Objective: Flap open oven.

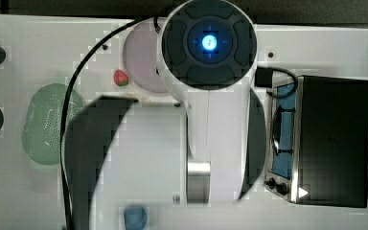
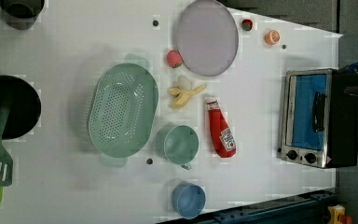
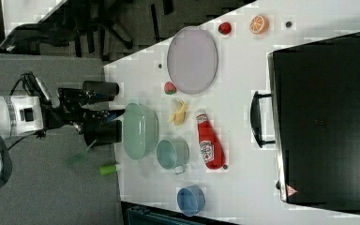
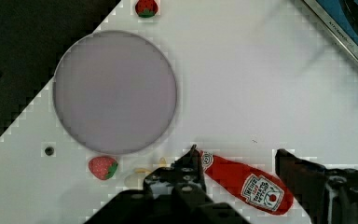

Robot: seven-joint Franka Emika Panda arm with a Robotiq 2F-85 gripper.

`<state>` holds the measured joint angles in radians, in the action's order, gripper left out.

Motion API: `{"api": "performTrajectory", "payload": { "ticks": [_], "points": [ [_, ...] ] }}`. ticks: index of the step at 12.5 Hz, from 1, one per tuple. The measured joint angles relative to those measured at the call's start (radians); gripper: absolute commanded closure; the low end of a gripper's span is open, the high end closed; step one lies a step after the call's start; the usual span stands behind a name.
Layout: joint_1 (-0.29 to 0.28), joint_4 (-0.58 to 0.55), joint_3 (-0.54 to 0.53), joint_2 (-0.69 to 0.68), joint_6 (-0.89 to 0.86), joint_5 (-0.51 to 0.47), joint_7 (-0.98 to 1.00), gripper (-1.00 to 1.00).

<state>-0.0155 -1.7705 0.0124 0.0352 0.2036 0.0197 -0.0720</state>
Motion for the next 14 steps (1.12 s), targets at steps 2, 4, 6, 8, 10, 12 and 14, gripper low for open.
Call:
{"api": "performTrajectory", "payload": {
  "ticks": [2, 4, 6, 8, 10, 12, 14],
  "points": [
    [0.001, -0.214, 0.018, 0.209, -0.151, 0.000, -0.040, -0.80],
    [0.005, -0.319, 0.047, 0.394, -0.210, 0.000, -0.056, -1.00],
    [0.014, -0.302, 0.055, 0.496, -0.206, 0.005, -0.056, -0.90],
    [0.024, -0.272, 0.056, 0.518, -0.170, 0.010, -0.056, -0.39],
    [0.022, -0.274, 0.055, 0.496, -0.173, 0.008, -0.056, 0.08],
    [0.023, -0.292, 0.053, 0.452, -0.173, 0.012, -0.059, 0.55],
    [0.024, -0.321, 0.062, 0.417, -0.167, 0.017, -0.059, 0.65]
  ]
}}
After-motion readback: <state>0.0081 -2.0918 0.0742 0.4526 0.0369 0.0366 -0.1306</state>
